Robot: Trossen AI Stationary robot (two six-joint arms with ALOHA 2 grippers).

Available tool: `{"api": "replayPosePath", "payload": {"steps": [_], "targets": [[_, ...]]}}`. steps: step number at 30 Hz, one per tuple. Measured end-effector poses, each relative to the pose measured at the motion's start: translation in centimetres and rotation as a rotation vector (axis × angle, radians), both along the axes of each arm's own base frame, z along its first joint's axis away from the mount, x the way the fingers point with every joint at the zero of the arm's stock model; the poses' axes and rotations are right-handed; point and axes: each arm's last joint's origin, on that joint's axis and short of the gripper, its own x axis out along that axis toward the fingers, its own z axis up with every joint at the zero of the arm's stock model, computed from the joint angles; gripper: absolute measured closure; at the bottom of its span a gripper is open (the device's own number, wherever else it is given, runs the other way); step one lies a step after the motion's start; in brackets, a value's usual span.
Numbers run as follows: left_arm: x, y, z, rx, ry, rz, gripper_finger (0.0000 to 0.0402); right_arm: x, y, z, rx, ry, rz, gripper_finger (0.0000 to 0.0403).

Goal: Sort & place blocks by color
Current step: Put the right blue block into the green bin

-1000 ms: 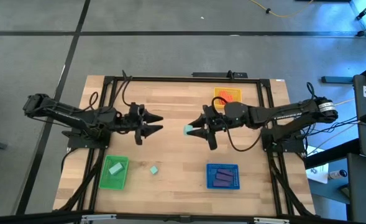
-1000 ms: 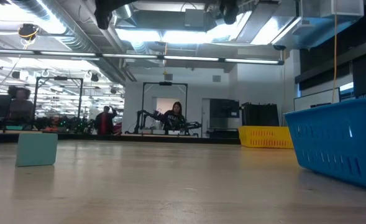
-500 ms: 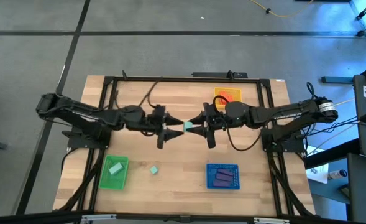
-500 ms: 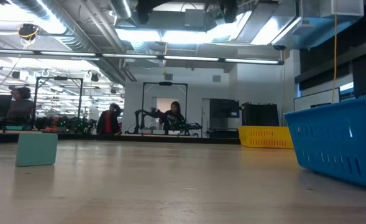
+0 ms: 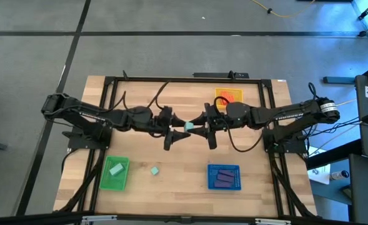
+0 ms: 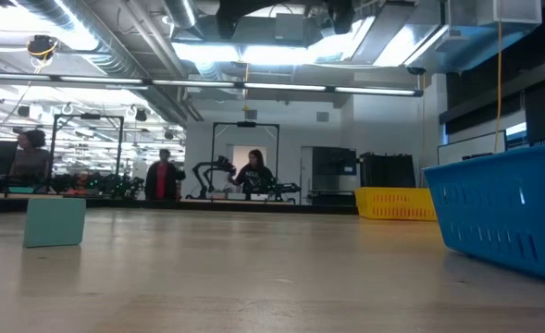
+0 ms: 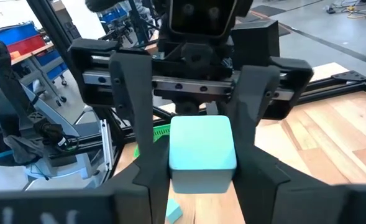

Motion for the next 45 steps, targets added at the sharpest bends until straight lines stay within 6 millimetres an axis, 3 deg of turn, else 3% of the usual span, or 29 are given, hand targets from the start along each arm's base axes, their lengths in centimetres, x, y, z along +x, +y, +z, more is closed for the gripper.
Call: {"api": "replayPosePath", "payload": {"steps": [5, 13, 24, 29, 37, 40, 45], "targets": [[0.0, 0.4, 0.0, -0.002, -0.003, -0.005, 0.0187, 0.0, 0.0, 0.0, -0.003, 0.0, 0.0, 0.0257], [0.0, 0.5, 0.0, 0.035, 0.001, -0.035, 0.028, 0.0, 0.1, 0.0, 0.013, 0.002, 0.037, 0.0254], [0.0, 0.5, -0.1, 0.041, 0.006, -0.039, 0.028, 0.0, 0.1, 0.0, 0.021, 0.006, 0.045, 0.0248], [0.0, 0.4, -0.3, 0.037, 0.028, -0.05, 0.028, -0.4, 0.2, -0.1, 0.027, 0.038, 0.055, 0.0205], [-0.1, 0.5, -0.5, 0.044, 0.064, -0.046, 0.028, -1.9, -1.1, 1.0, 0.028, 0.06, 0.01, 0.0097], [-1.3, 0.6, -0.1, 0.071, 0.108, -0.049, 0.028, -2.7, -2.0, 1.0, 0.027, 0.107, -0.025, 0.0075], [-4.4, 0.9, 1.6, 0.117, 0.157, -0.022, 0.028, -3.6, -2.9, 0.7, 0.027, 0.184, -0.063, 0.0071]]}}
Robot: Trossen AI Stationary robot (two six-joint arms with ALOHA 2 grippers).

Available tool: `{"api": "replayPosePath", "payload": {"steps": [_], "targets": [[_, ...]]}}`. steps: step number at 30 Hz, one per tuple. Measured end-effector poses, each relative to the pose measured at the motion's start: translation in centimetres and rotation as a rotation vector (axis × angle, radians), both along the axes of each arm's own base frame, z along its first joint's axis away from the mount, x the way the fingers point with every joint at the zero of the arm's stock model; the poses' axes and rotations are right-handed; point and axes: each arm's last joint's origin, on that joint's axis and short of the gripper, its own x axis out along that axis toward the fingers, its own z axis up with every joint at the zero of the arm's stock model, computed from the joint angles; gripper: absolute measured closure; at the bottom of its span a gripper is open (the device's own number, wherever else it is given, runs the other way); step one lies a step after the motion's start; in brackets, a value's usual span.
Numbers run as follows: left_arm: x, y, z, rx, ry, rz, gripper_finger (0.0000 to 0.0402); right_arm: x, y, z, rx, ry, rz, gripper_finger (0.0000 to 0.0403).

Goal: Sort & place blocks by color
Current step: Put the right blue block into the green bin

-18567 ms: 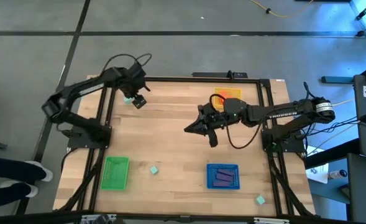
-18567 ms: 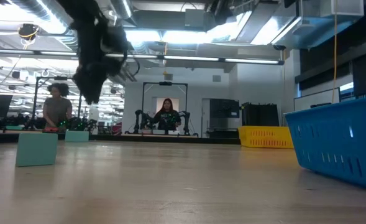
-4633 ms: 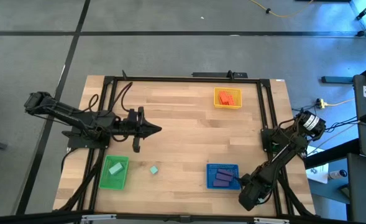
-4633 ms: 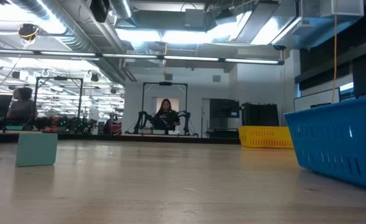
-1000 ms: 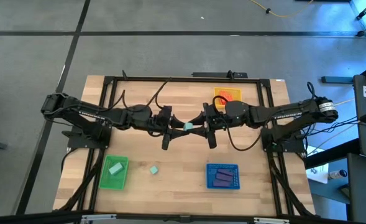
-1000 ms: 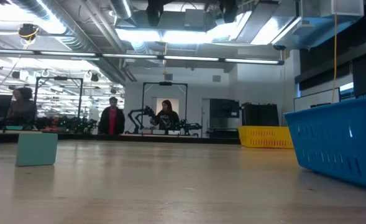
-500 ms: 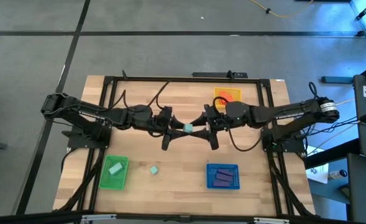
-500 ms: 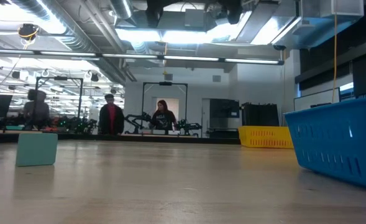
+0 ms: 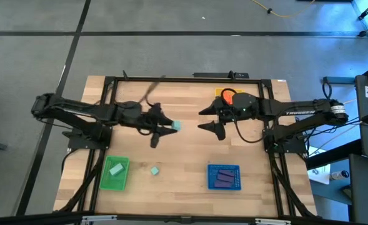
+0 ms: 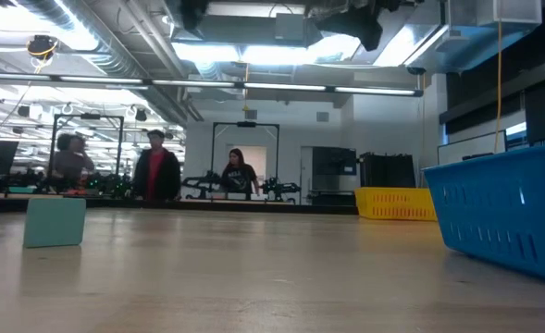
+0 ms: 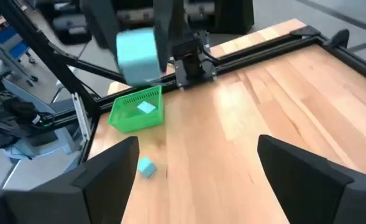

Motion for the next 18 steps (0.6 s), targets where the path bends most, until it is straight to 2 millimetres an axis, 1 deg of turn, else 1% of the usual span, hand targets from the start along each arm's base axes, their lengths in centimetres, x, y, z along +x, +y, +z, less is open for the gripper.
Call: {"api": "replayPosePath", "payload": {"steps": [3, 5, 8, 11, 15, 18], "targets": [[-2.4, -0.2, 1.5, 0.035, -0.022, 0.031, 0.028, 0.0, -0.1, 0.0, -0.025, -0.004, 0.005, 0.0071], [-3.6, -0.5, 2.5, 0.064, -0.065, 0.059, 0.028, 0.0, -0.1, 0.1, -0.044, -0.012, 0.012, 0.007], [-5.1, -1.0, 3.1, 0.1, -0.103, 0.101, 0.028, 0.1, -0.1, 0.3, -0.049, -0.035, 0.013, 0.007], [-6.2, -1.3, 2.9, 0.114, -0.12, 0.143, 0.028, 0.1, -0.1, 0.5, -0.052, -0.054, 0.013, 0.007], [-6.7, -1.7, 2.0, 0.114, -0.117, 0.15, 0.028, 0.1, -0.1, 0.5, -0.053, -0.056, 0.013, 0.007], [-7.1, -1.7, 2.0, 0.108, -0.128, 0.152, 0.028, 0.1, -0.1, 0.5, -0.053, -0.056, 0.013, 0.007]]}}
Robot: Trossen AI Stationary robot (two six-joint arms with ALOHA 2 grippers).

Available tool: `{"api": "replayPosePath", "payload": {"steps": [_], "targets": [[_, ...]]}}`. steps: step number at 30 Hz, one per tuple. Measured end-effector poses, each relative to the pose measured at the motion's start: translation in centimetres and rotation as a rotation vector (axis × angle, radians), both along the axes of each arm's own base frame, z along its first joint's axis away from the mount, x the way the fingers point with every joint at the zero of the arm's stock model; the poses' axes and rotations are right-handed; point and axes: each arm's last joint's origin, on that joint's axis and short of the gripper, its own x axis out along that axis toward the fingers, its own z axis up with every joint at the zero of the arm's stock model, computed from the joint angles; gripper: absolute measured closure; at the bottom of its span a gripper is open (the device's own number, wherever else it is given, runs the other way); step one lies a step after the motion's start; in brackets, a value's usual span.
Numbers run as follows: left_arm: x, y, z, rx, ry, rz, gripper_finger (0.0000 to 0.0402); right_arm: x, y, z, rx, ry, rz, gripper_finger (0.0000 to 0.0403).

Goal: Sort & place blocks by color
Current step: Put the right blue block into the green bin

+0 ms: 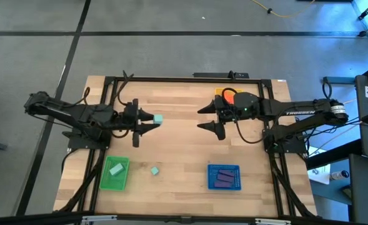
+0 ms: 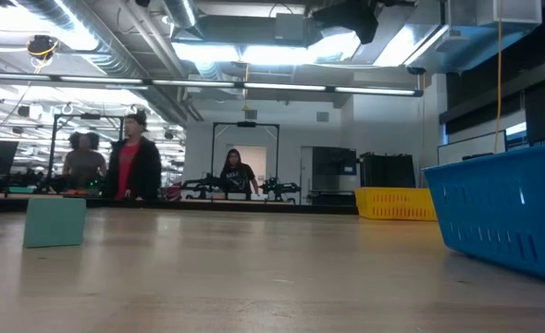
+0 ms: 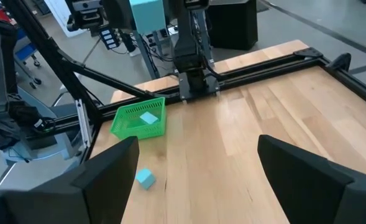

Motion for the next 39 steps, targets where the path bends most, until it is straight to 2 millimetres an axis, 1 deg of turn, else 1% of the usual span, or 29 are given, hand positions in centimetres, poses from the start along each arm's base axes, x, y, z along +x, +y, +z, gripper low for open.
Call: {"api": "replayPosePath", "payload": {"steps": [5, 15, 18, 22, 25, 29, 32, 35, 37, 39], "targets": [[-0.4, 0.1, 0.3, -0.004, -0.019, 0.0, 0.028, 0.0, 0.0, 0.0, 0.0, 0.002, 0.0, 0.007], [-0.6, 0.1, 0.4, 0.003, -0.021, -0.009, 0.028, 0.0, 0.0, 0.0, 0.0, 0.003, 0.0, 0.007], [-0.6, 0.0, 0.4, 0.0, -0.02, -0.041, 0.028, 0.0, 0.0, 0.0, 0.001, 0.003, -0.001, 0.007], [-0.6, -0.2, 0.3, -0.027, 0.013, -0.137, 0.028, 0.0, 0.0, 0.0, -0.006, 0.003, 0.0, 0.007], [-0.6, -0.5, 0.2, -0.086, 0.152, -0.198, 0.028, 0.0, 0.0, 0.0, -0.02, 0.003, 0.003, 0.007], [-1.2, -1.4, -1.4, -0.197, 0.472, -0.265, 0.028, 0.0, 0.0, 0.0, -0.023, 0.003, 0.003, 0.007], [-1.9, -2.8, -3.1, -0.286, 0.694, -0.322, 0.028, 0.0, 0.0, 0.0, -0.023, 0.004, 0.003, 0.007], [-2.7, -4.7, -4.7, -0.334, 0.898, -0.351, 0.028, 0.0, 0.0, -0.2, -0.023, 0.015, 0.003, 0.007], [-3.3, -6.1, -5.5, -0.337, 0.999, -0.386, 0.028, -0.1, 0.0, -0.2, -0.023, 0.022, 0.004, 0.007], [-3.6, -7.6, -5.9, -0.343, 1.053, -0.426, 0.028, -0.1, 0.0, -0.3, -0.023, 0.028, 0.004, 0.007]]}}
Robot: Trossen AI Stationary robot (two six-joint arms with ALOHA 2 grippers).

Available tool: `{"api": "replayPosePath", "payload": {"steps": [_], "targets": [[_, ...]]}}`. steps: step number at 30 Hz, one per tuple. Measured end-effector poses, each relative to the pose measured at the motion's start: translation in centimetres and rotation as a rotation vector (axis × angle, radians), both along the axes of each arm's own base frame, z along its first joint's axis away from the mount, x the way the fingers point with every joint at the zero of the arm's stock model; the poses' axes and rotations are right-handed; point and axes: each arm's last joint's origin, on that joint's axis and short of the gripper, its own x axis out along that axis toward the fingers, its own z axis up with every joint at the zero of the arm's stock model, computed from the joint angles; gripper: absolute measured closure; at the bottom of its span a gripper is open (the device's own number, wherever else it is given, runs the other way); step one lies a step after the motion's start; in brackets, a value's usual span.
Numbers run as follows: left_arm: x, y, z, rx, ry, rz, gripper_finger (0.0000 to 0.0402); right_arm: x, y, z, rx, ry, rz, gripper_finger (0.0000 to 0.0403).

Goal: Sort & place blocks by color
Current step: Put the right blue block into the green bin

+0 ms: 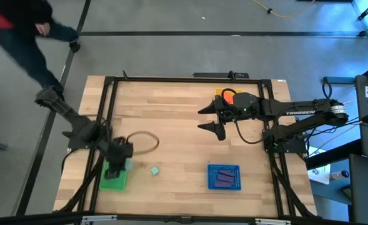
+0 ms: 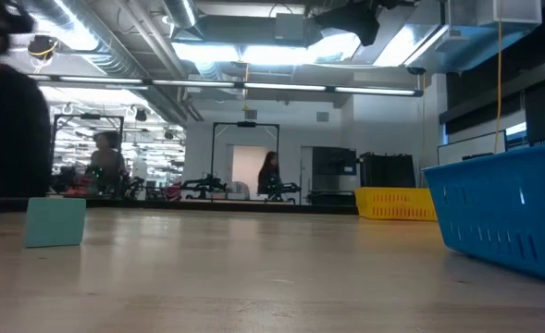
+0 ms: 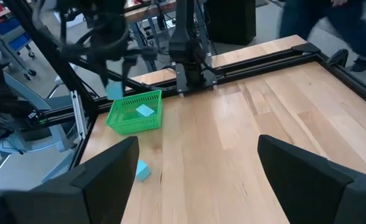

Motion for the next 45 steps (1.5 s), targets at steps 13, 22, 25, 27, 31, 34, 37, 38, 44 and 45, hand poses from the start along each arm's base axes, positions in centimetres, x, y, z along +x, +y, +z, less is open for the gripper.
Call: {"api": "replayPosePath", "payload": {"steps": [13, 22, 25, 27, 31, 34, 37, 38, 44, 45], "targets": [[-0.6, -6.4, -5.5, 0.018, 0.222, -0.001, 0.028, 0.0, -0.1, -0.1, -0.013, 0.006, -0.036, 0.007], [-0.9, -6.3, -8.8, 0.085, 0.314, 0.012, 0.028, 0.0, -0.1, -0.1, -0.005, 0.007, -0.034, 0.007], [-1.2, -6.4, -9.4, 0.071, 0.324, -0.004, 0.028, 0.0, -0.1, -0.1, -0.005, 0.007, -0.034, 0.007], [-1.3, -6.4, -9.9, 0.057, 0.32, -0.005, 0.028, 0.0, -0.1, -0.1, -0.005, 0.007, -0.035, 0.007], [-1.5, -6.3, -10.7, 0.05, 0.335, 0.03, 0.028, 0.0, -0.1, -0.1, -0.005, 0.007, -0.035, 0.007], [-1.7, -6.1, -11.0, 0.056, 0.347, 0.043, 0.028, 0.0, -0.1, -0.1, -0.012, 0.008, -0.041, 0.007], [-1.8, -5.9, -11.3, 0.059, 0.364, 0.049, 0.028, 0.0, -0.1, -0.1, -0.015, 0.011, -0.046, 0.007], [-1.9, -5.9, -11.4, 0.062, 0.368, 0.05, 0.028, 0.0, -0.2, -0.1, -0.016, 0.011, -0.047, 0.007], [-2.3, -5.4, -12.1, 0.081, 0.404, 0.092, 0.028, 0.0, -0.2, -0.1, -0.022, 0.011, -0.046, 0.007], [-2.3, -5.4, -12.1, 0.085, 0.407, 0.094, 0.028, 0.0, -0.2, -0.1, -0.026, 0.011, -0.045, 0.007]]}}
